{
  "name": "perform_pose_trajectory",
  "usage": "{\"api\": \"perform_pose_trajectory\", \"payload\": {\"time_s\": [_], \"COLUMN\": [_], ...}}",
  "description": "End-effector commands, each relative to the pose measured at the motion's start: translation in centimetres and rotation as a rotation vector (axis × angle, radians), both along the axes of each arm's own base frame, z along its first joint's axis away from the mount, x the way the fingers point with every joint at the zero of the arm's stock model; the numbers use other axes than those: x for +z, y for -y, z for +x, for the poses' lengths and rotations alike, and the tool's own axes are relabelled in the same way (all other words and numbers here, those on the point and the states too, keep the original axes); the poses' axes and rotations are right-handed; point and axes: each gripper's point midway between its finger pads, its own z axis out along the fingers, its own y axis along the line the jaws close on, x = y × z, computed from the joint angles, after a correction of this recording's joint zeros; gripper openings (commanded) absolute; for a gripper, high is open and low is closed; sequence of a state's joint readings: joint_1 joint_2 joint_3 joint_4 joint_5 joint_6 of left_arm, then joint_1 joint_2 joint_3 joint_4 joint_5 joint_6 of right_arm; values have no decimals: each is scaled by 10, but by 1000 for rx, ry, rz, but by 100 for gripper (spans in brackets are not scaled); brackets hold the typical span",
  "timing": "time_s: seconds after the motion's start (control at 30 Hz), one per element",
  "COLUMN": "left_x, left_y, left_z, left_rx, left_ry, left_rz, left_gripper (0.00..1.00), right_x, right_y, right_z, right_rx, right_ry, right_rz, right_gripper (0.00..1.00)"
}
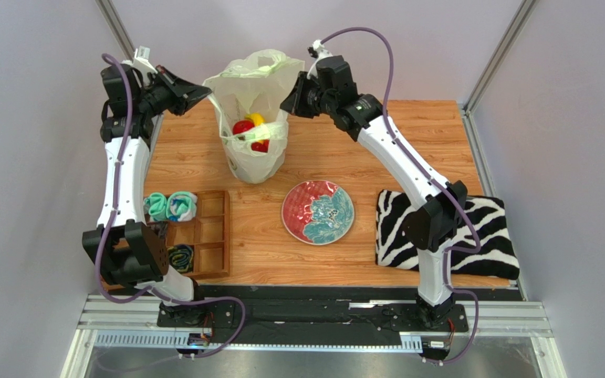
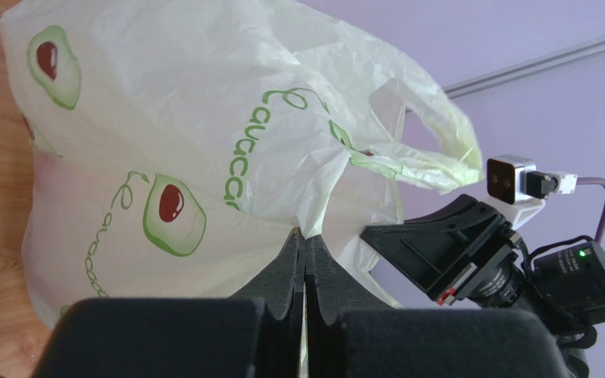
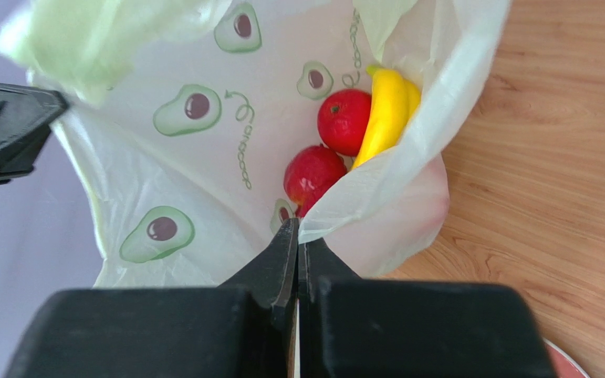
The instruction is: Place the fruits into the plastic bag
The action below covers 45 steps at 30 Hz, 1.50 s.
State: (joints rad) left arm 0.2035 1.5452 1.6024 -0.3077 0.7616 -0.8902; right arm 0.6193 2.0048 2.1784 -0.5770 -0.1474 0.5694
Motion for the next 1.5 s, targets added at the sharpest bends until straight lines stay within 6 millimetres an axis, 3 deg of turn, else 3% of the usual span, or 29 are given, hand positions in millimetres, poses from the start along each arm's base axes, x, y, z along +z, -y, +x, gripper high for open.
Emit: {"api": "perform_pose_trajectory", "payload": {"time_s": [0.0,0.2,0.23,0.3,0.43,0.47,0.5,0.53,0.57,0.73,0.77,0.87,0.97,1.0,1.07,1.1,1.17,1.23,1.27,1.33,1.47], "left_x": [1,-72,-78,-91,-94,-96,-96,-96,-93,-75,-65,-47,-34,-38,-27,-36,-28,-38,-33,-42,-26], "left_y": [-3,-10,-11,-15,-22,-24,-24,-25,-26,-26,-25,-29,-36,-39,-48,-51,-59,-63,-65,-63,-53], "left_z": [6,33,35,38,37,37,36,36,35,31,27,21,10,6,-6,-11,-26,-37,-46,-57,-89], "left_rx": [-5,-10,-9,-5,15,17,17,19,17,20,25,64,126,144,216,235,299,325,340,333,322], "left_ry": [-8,-159,-171,-192,-181,-175,-175,-169,-151,-63,-27,51,110,107,144,129,160,141,157,154,231], "left_rz": [-40,-32,-24,5,87,113,121,130,148,207,225,289,377,400,462,479,529,556,578,587,594], "left_gripper": [0,0,0,0,2,5,11,26,33,81,86,91,92,92,92,93,93,93,94,94,95], "right_x": [37,-18,-32,-39,-43,-42,-40,-39,-36,-20,-17,-1,11,20,30,38,37,35,21,19,-5], "right_y": [3,-4,-6,-6,-8,-9,-9,-11,-11,-6,-5,3,19,27,40,52,75,92,109,125,164], "right_z": [3,24,29,32,36,36,36,35,35,34,34,32,29,30,20,24,15,11,5,-3,-30], "right_rx": [-43,-65,-67,-66,-58,-54,-49,-42,-38,-22,-22,-28,-67,-98,-110,-174,-230,-274,-312,-347,-430], "right_ry": [65,-44,-65,-75,-70,-63,-56,-49,-40,33,46,98,154,183,222,260,289,313,296,308,310], "right_rz": [82,27,12,7,9,10,11,11,13,-3,-6,-27,-72,-79,-99,-108,-154,-180,-214,-224,-287], "right_gripper": [0,0,0,0,6,10,20,25,37,68,74,79,80,81,82,81,82,82,82,82,82]}}
